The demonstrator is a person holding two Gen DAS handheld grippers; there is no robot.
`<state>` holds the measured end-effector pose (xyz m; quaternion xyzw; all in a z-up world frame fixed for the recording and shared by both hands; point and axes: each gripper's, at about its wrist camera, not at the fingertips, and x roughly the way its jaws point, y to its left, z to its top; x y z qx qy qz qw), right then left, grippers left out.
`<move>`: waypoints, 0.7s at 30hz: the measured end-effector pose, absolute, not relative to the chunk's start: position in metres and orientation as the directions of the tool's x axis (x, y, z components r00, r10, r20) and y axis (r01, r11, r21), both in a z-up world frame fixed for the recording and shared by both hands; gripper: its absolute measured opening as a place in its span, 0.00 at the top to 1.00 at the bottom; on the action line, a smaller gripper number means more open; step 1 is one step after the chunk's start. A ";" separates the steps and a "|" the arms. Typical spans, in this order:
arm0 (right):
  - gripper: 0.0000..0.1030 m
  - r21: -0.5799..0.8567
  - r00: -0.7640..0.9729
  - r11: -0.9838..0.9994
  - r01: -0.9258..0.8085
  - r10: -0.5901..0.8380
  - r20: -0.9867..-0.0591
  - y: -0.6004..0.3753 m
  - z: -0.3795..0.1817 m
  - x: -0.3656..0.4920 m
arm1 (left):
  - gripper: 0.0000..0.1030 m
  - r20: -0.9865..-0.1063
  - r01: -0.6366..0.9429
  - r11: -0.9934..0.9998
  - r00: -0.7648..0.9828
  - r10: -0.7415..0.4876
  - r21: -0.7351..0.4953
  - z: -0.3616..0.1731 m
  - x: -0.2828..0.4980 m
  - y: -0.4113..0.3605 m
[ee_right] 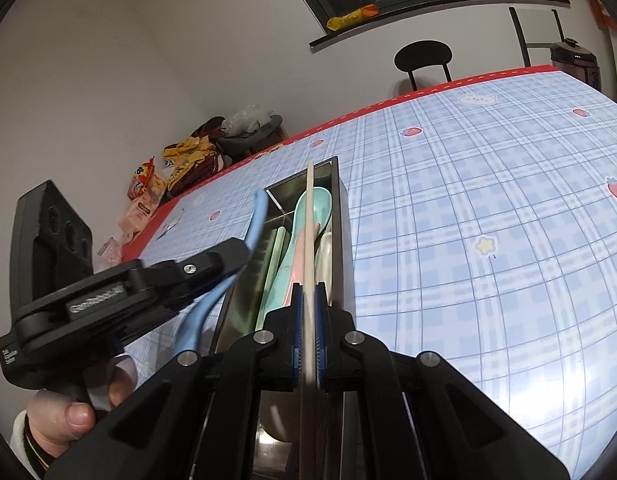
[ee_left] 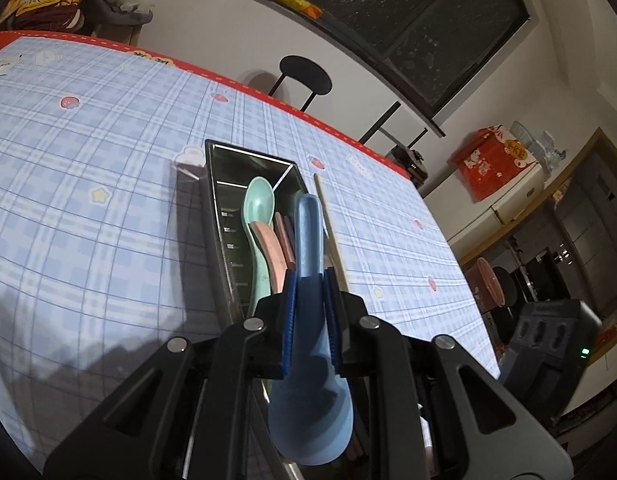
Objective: Organize utensils
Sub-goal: 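Carry the blue spoon with the left tool while the right tool carries the chopstick into the tray, then open both tools to release the blue spoon and chopstick in the tray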
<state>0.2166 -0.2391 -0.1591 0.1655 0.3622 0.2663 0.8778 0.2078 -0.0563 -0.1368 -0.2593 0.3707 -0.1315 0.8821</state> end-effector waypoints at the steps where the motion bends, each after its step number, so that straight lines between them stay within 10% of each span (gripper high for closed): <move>1: 0.94 0.483 0.594 0.804 -0.347 0.587 -0.550 -0.238 -0.160 0.218 | 0.83 -0.590 0.035 0.833 0.690 -0.420 -0.553 -0.139 0.210 -0.057; 16: 0.92 0.490 0.610 0.806 -0.331 0.579 -0.541 -0.244 -0.158 0.221 | 0.76 -0.600 0.029 0.857 0.703 -0.383 -0.514 -0.132 0.220 -0.050; 21: 0.64 0.474 0.639 0.815 -0.333 0.565 -0.523 -0.248 -0.151 0.214 | 0.59 -0.600 0.009 0.880 0.729 -0.331 -0.474 -0.117 0.210 -0.037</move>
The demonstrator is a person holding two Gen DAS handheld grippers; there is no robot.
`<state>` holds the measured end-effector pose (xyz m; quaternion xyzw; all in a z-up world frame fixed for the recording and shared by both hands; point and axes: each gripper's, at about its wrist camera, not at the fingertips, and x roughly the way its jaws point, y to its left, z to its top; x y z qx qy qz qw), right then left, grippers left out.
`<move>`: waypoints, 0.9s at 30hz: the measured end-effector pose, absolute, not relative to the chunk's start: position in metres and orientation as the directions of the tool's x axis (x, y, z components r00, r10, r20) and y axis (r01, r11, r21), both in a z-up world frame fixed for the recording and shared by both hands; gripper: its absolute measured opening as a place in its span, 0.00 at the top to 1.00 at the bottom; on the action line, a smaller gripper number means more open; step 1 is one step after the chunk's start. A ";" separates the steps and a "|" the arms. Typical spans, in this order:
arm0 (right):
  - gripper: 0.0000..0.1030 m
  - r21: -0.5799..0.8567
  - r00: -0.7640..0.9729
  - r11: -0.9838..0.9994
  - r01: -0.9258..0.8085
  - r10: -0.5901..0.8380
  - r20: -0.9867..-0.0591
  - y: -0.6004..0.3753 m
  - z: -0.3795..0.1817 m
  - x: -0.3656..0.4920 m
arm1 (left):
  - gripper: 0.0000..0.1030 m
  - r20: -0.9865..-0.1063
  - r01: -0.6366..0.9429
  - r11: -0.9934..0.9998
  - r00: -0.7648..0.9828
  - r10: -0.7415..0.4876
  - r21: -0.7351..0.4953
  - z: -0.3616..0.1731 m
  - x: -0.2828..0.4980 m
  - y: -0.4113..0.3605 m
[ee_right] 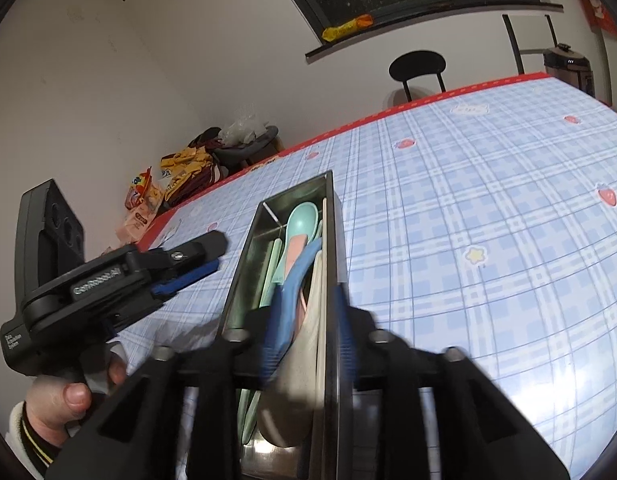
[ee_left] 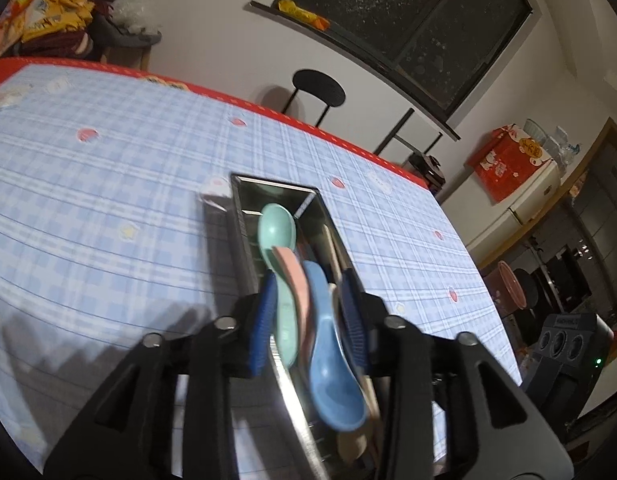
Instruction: Organize utensils
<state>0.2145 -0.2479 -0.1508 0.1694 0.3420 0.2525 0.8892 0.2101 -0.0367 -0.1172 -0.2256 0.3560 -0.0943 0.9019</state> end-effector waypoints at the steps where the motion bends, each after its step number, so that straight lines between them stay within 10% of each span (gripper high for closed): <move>1: 0.60 0.470 0.646 0.818 -0.331 0.559 -0.519 -0.250 -0.149 0.213 | 0.54 -0.599 0.006 0.886 0.734 -0.319 -0.464 -0.114 0.207 -0.033; 8: 0.05 0.404 0.717 0.858 -0.317 0.495 -0.490 -0.254 -0.126 0.196 | 0.22 -0.576 -0.003 0.926 0.784 -0.232 -0.377 -0.084 0.175 -0.008; 11: 0.05 0.368 0.750 0.870 -0.329 0.477 -0.458 -0.252 -0.108 0.184 | 0.05 -0.548 0.021 0.950 0.813 -0.198 -0.311 -0.063 0.155 -0.003; 27: 0.05 0.173 0.928 0.963 -0.205 0.247 -0.277 -0.269 -0.003 0.068 | 0.05 -0.385 -0.014 0.993 0.922 -0.031 -0.113 0.021 0.035 0.021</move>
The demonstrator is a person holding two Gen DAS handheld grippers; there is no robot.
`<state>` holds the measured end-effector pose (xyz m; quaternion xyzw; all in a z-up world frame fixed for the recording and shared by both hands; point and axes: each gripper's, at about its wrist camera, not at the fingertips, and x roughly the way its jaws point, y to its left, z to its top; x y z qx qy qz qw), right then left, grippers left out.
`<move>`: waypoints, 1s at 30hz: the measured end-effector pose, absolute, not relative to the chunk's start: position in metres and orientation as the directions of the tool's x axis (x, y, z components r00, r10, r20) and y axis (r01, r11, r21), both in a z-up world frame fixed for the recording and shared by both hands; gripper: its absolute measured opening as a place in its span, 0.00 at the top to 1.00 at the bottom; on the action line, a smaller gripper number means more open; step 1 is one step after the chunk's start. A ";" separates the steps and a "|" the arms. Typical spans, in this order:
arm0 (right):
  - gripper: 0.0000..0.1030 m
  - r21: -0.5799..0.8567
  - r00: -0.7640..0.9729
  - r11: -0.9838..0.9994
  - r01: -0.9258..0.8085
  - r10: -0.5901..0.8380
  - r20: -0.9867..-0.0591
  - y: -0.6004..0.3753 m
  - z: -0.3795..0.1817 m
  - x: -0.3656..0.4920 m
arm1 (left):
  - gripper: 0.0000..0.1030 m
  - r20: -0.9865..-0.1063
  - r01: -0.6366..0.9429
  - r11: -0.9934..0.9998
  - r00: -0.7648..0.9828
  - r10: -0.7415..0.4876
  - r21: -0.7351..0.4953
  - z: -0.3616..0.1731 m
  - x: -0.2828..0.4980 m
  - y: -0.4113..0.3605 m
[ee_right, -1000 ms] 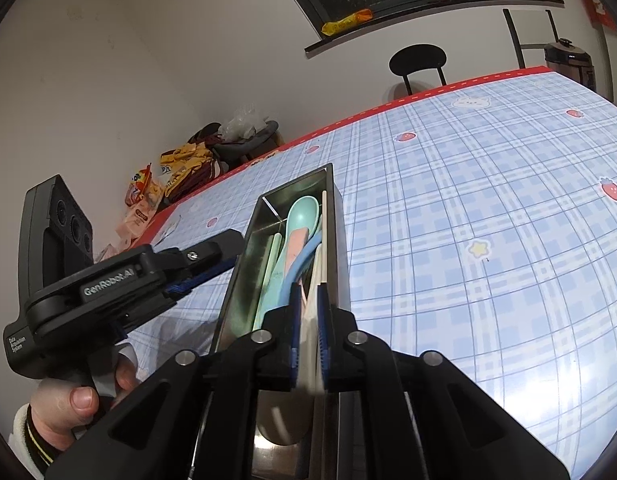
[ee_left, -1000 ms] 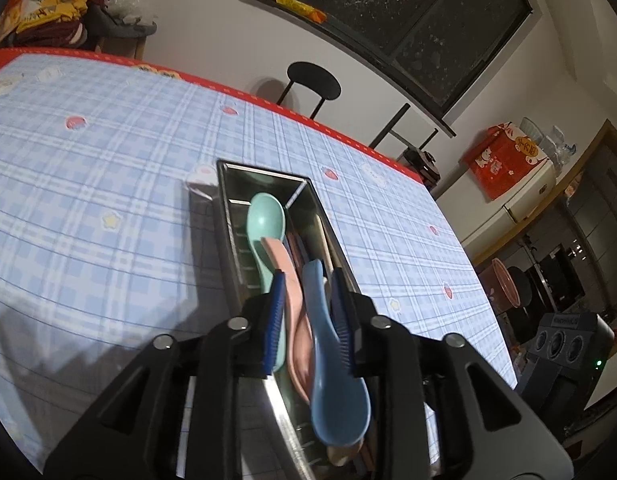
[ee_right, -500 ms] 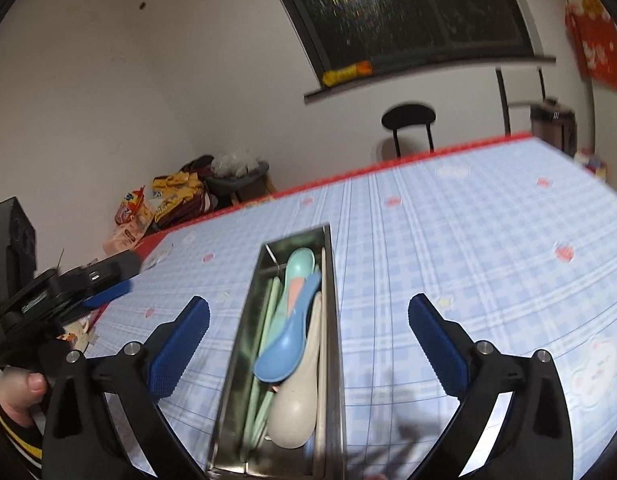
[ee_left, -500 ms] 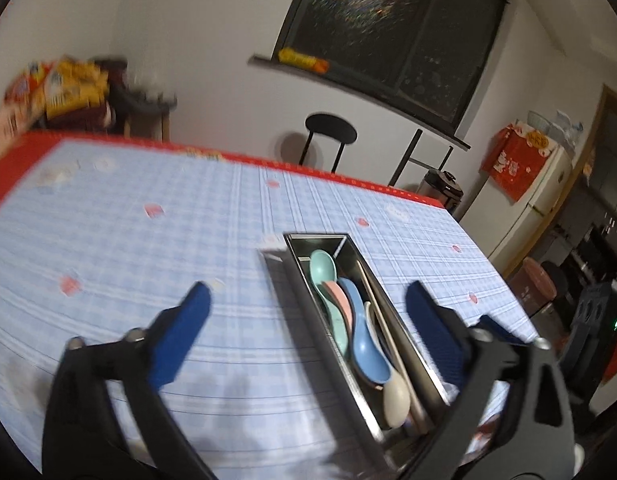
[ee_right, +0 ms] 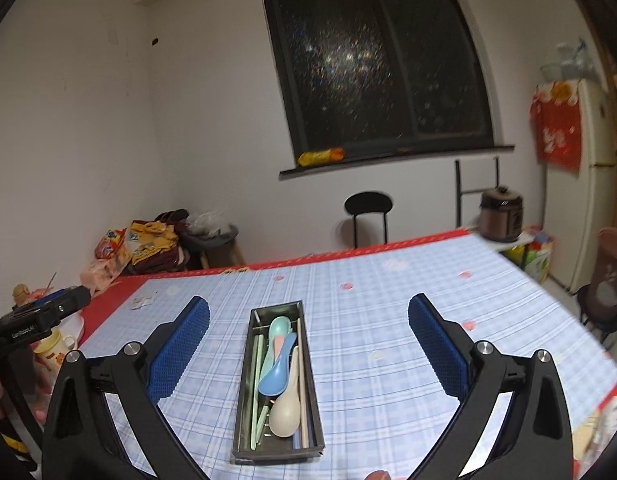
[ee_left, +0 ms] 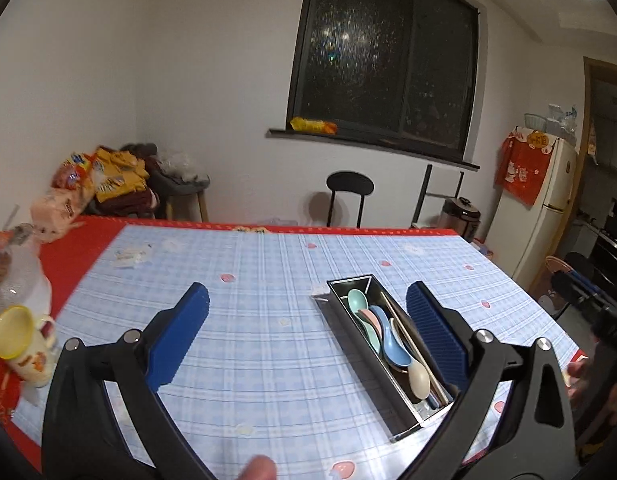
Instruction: Organize utensils
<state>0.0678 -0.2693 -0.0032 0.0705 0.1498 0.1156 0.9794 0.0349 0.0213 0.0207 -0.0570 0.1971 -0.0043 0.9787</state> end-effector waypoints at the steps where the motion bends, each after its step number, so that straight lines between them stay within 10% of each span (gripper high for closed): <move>1: 0.05 0.158 0.935 0.968 -0.193 0.230 -0.268 -0.269 0.000 0.062 | 0.05 -0.369 -0.013 0.994 0.929 -0.028 -0.108 0.024 0.029 0.022; 30: 0.05 -0.002 0.964 1.000 -0.010 0.010 -0.267 -0.274 0.011 0.009 | 0.05 -0.295 -0.022 0.999 0.955 0.032 0.038 0.026 -0.011 -0.002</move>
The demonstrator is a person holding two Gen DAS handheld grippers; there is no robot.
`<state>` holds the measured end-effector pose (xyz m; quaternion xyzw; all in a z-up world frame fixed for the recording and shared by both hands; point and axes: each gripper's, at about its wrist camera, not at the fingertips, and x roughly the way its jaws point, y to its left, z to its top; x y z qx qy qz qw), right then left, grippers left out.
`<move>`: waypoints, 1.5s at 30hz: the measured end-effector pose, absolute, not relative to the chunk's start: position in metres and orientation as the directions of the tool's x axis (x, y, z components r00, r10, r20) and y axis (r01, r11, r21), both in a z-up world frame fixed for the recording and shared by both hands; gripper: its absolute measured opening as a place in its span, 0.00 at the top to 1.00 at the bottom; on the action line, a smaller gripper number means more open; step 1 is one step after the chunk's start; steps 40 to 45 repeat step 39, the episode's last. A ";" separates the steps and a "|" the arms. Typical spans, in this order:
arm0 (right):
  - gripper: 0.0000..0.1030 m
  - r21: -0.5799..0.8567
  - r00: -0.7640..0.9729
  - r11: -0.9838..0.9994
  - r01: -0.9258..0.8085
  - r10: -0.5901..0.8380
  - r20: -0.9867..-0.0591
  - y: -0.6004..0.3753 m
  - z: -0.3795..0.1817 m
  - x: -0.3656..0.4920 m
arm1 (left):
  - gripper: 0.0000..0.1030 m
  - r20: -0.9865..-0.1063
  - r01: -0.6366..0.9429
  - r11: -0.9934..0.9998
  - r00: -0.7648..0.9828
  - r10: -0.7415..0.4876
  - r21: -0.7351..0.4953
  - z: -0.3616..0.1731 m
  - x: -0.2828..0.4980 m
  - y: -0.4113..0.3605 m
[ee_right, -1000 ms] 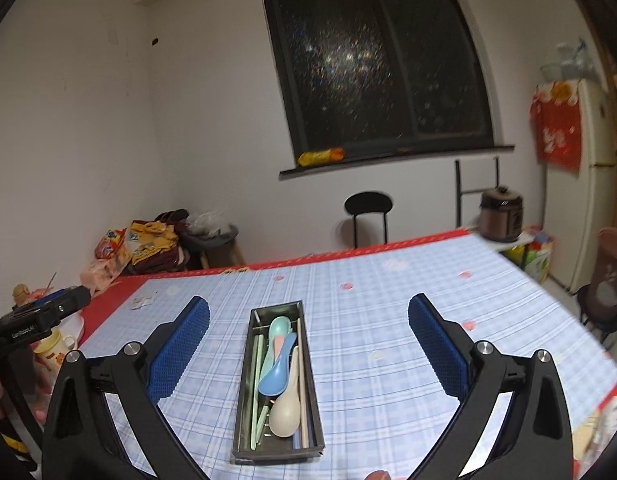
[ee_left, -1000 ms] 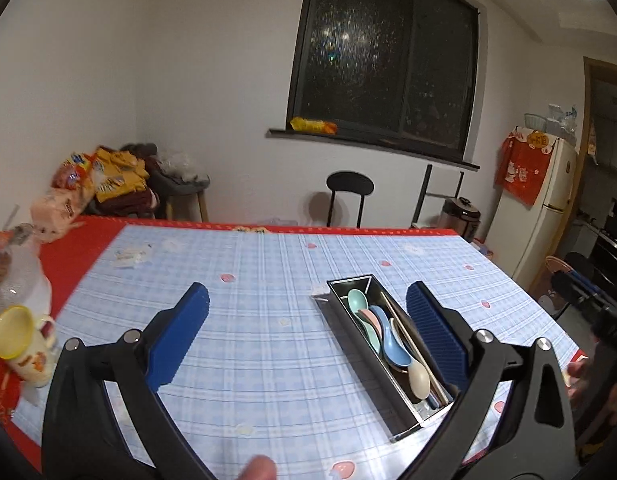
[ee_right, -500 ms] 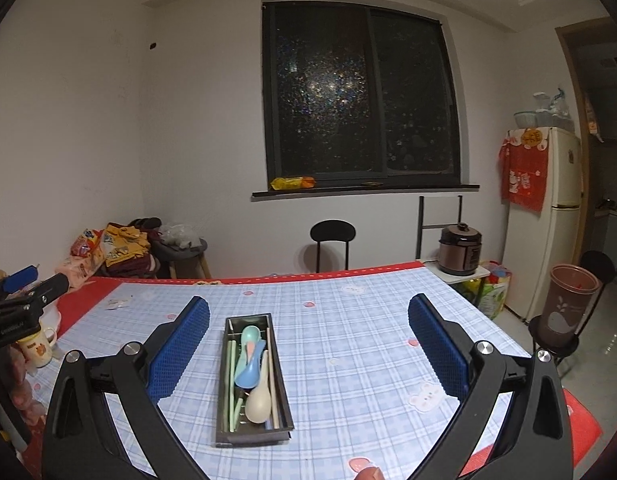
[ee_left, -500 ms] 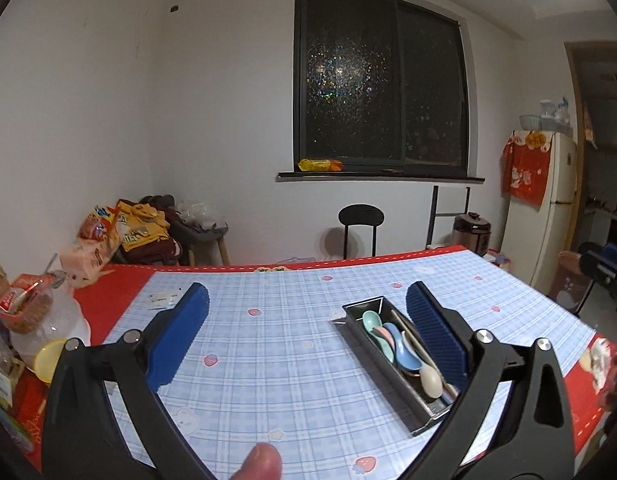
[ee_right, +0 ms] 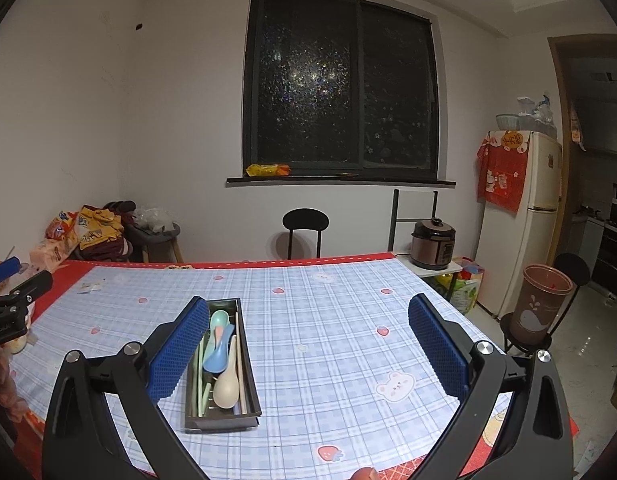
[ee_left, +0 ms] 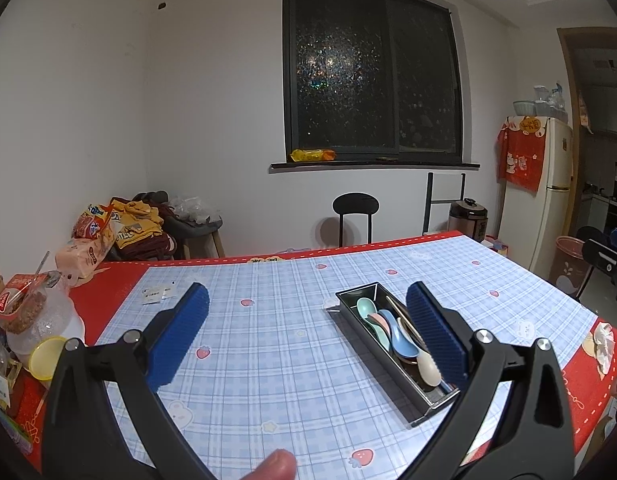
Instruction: Organize utensils
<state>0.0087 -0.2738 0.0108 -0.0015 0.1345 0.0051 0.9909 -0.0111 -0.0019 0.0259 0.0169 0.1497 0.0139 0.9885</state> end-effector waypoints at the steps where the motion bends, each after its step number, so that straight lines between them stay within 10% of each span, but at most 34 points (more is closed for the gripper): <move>1: 0.05 -0.006 0.963 1.000 -0.008 0.006 -0.268 -0.274 0.010 0.009 | 0.05 -0.299 -0.022 0.999 0.954 0.032 0.037 0.025 -0.010 -0.001; 45: 0.05 -0.034 0.956 0.998 0.045 -0.053 -0.289 -0.281 0.007 0.014 | 0.05 -0.311 0.016 0.996 0.950 0.011 0.083 0.021 -0.003 -0.019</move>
